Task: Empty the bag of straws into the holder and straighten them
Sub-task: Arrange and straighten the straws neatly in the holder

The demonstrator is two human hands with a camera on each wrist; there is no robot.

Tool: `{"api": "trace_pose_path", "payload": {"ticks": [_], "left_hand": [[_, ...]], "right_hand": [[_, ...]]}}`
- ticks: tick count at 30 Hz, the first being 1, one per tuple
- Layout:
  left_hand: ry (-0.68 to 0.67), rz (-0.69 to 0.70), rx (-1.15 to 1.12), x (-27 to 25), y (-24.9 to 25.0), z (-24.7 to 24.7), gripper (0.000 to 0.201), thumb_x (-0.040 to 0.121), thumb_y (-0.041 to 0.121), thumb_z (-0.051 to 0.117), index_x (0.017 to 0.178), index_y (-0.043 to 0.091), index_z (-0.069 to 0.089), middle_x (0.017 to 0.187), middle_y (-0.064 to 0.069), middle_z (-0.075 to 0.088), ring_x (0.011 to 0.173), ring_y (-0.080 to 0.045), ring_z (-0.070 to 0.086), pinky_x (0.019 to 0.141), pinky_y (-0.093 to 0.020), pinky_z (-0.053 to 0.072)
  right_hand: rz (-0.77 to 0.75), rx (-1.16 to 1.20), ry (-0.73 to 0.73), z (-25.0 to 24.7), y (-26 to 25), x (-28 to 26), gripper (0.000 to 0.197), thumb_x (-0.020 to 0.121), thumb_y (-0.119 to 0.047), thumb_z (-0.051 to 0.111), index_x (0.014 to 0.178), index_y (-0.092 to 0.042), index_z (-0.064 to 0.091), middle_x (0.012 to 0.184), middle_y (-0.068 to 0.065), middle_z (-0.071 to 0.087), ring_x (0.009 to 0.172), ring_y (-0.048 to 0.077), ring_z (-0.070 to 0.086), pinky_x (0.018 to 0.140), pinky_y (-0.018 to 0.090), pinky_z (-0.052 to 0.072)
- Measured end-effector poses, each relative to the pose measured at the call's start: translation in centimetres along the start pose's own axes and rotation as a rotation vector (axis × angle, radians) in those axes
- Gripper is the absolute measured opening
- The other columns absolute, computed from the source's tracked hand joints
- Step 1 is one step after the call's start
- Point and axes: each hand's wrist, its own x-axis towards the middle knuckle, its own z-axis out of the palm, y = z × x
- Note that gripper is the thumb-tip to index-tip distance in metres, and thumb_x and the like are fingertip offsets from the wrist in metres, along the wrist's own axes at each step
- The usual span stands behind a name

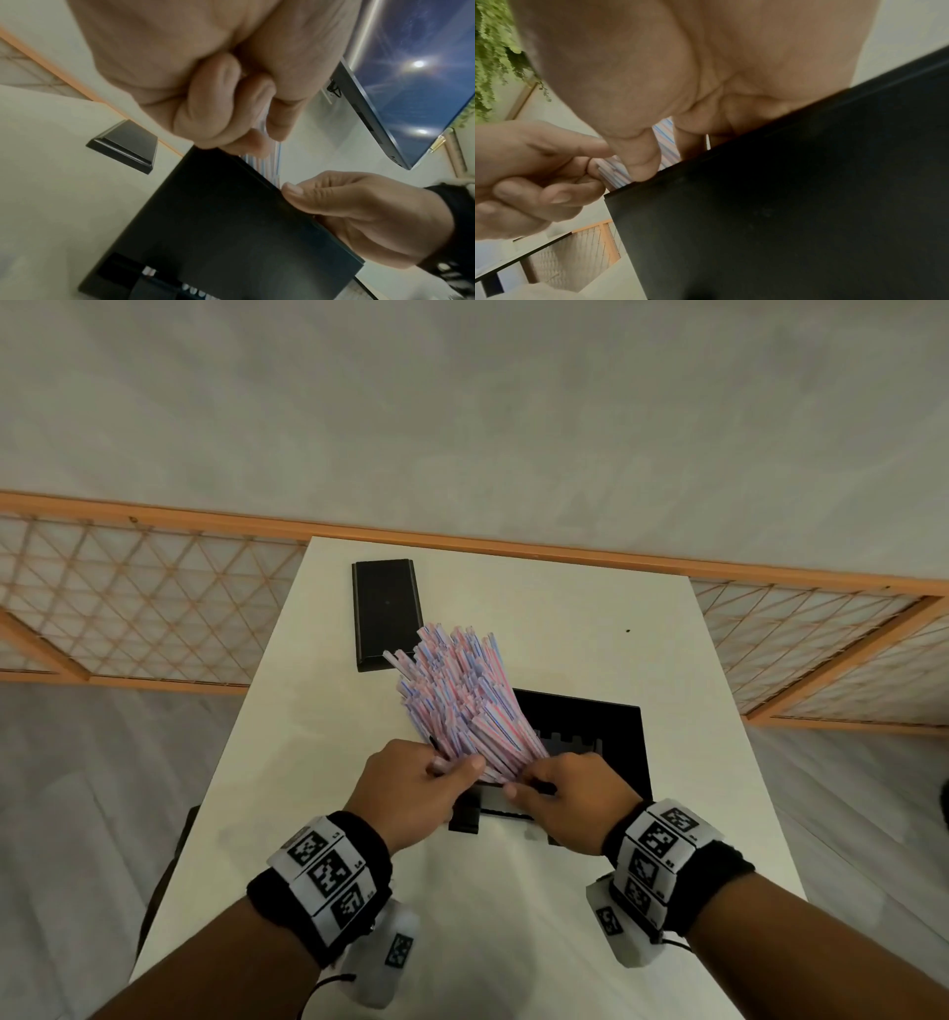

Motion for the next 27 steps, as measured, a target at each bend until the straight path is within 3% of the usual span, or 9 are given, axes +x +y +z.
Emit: {"api": "trace_pose_path", "payload": {"ticks": [3,8,11,14,18,20,22,24,27], "left_hand": [[-0.005,-0.105,-0.194,0.3,0.4,0.3,0.051,0.098,0.042,0.062,0.07,0.001,0.068,0.056,-0.007,0.069,0.038,-0.013,0.048,0.047,-0.024,0.035],[0.011,-0.17,-0.503,0.7,1.1,1.0,0.043,0.103,0.031,0.057,0.085,-0.007,0.069,0.062,-0.015,0.069,0.04,-0.023,0.043,0.037,-0.022,0.033],[-0.024,-0.171,-0.413,0.8,1.2,0.8,0.043,0.104,0.036,0.053,0.088,0.0,0.07,0.065,-0.011,0.072,0.04,-0.021,0.047,0.038,-0.024,0.036],[-0.038,-0.11,-0.216,0.4,1.4,0.1,0.047,0.102,0.048,0.05,0.088,0.007,0.068,0.065,-0.007,0.072,0.041,-0.017,0.051,0.042,-0.025,0.04],[0.178,0.08,0.077,-0.5,1.1,-0.9,0.044,0.096,0.054,0.055,0.08,0.016,0.069,0.055,0.005,0.064,0.051,-0.006,0.059,0.058,-0.022,0.046],[0.298,0.137,0.138,-0.7,0.8,-1.4,0.031,0.092,0.046,0.065,0.074,0.022,0.065,0.048,0.009,0.056,0.05,-0.003,0.057,0.056,-0.008,0.036],[0.388,0.11,0.105,-0.6,0.4,-1.6,0.033,0.087,0.039,0.075,0.07,0.017,0.055,0.048,0.006,0.054,0.048,-0.007,0.052,0.053,-0.009,0.035],[0.372,0.028,0.003,-0.4,0.1,-1.4,0.041,0.082,0.04,0.079,0.081,0.014,0.047,0.058,0.002,0.053,0.054,-0.014,0.049,0.052,-0.014,0.035],[0.259,-0.046,-0.052,0.1,-0.4,-0.3,0.07,0.076,0.055,0.079,0.115,0.011,0.041,0.102,-0.003,0.053,0.089,-0.019,0.055,0.069,-0.024,0.043]], "right_hand": [[-0.003,0.019,-0.066,-0.3,-0.2,0.3,0.045,0.101,-0.046,0.045,0.067,-0.017,0.053,0.059,-0.004,0.051,0.055,0.006,0.049,0.054,0.02,0.037],[-0.099,0.116,0.036,-1.2,-0.1,0.5,0.038,0.101,-0.034,0.053,0.069,-0.015,0.061,0.055,-0.005,0.053,0.057,0.009,0.05,0.053,0.015,0.034],[-0.073,0.025,0.021,-1.2,-0.1,0.7,0.036,0.098,-0.041,0.056,0.077,-0.014,0.069,0.061,0.0,0.061,0.058,0.01,0.055,0.054,0.014,0.038],[-0.011,-0.001,-0.023,-1.2,0.0,0.6,0.048,0.099,-0.046,0.051,0.06,-0.019,0.052,0.052,-0.003,0.047,0.048,0.006,0.046,0.049,0.016,0.035],[0.036,-0.041,-0.033,-1.5,0.7,0.2,0.051,0.098,-0.052,0.048,0.059,-0.019,0.048,0.054,-0.004,0.049,0.051,0.008,0.047,0.051,0.022,0.035],[0.056,-0.09,-0.024,-1.8,1.1,0.0,0.052,0.096,-0.057,0.047,0.062,-0.017,0.053,0.056,-0.002,0.052,0.054,0.011,0.051,0.054,0.026,0.042],[0.028,-0.086,-0.05,-2.1,1.1,-0.1,0.05,0.094,-0.059,0.05,0.073,-0.016,0.062,0.061,-0.004,0.057,0.059,0.011,0.056,0.058,0.027,0.046],[-0.025,0.018,-0.156,-1.9,0.8,-0.3,0.037,0.094,-0.053,0.054,0.089,-0.02,0.069,0.072,-0.007,0.063,0.068,0.008,0.06,0.064,0.024,0.048],[-0.047,0.054,-0.27,-1.4,0.2,-0.2,0.033,0.096,-0.053,0.053,0.105,-0.025,0.069,0.084,-0.009,0.065,0.077,0.008,0.061,0.073,0.025,0.05]]}}
